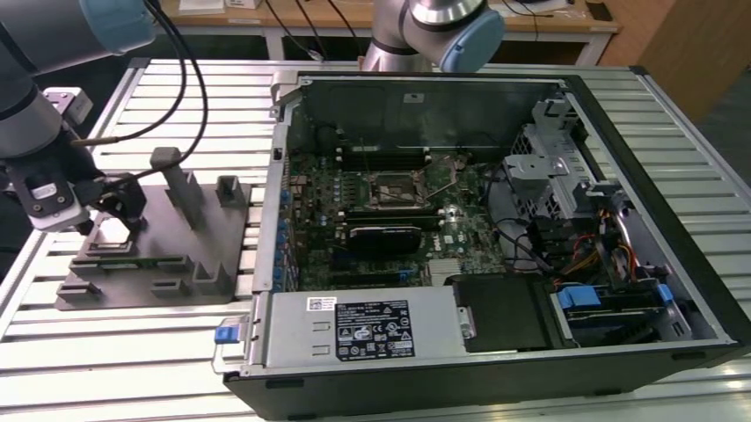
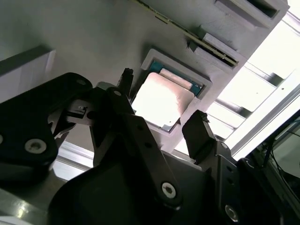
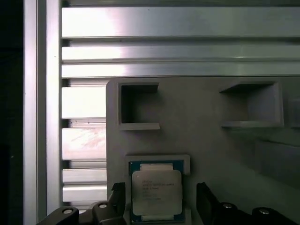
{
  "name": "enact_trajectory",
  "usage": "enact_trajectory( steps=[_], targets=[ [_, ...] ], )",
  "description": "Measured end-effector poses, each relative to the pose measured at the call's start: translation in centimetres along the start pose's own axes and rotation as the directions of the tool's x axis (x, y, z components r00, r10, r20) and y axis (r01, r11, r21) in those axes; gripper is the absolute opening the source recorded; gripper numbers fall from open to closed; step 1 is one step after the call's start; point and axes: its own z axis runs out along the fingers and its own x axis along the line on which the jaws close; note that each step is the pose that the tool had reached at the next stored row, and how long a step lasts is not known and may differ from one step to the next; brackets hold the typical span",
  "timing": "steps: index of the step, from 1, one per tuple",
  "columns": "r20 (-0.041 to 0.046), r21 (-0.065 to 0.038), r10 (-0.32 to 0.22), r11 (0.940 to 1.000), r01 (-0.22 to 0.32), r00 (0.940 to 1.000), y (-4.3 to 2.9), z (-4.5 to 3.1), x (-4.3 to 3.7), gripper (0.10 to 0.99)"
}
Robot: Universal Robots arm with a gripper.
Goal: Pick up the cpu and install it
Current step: 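Pick up the cpu and move it towards the insertion slot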
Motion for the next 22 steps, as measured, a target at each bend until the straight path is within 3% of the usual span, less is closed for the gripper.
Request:
enact_trajectory(
  steps=[22],
  targets=[
    [-0.0018,0.001,-0.048,0.9988,0.048,0.9988,-0.08,0.72,0.03,0.706]
  ],
)
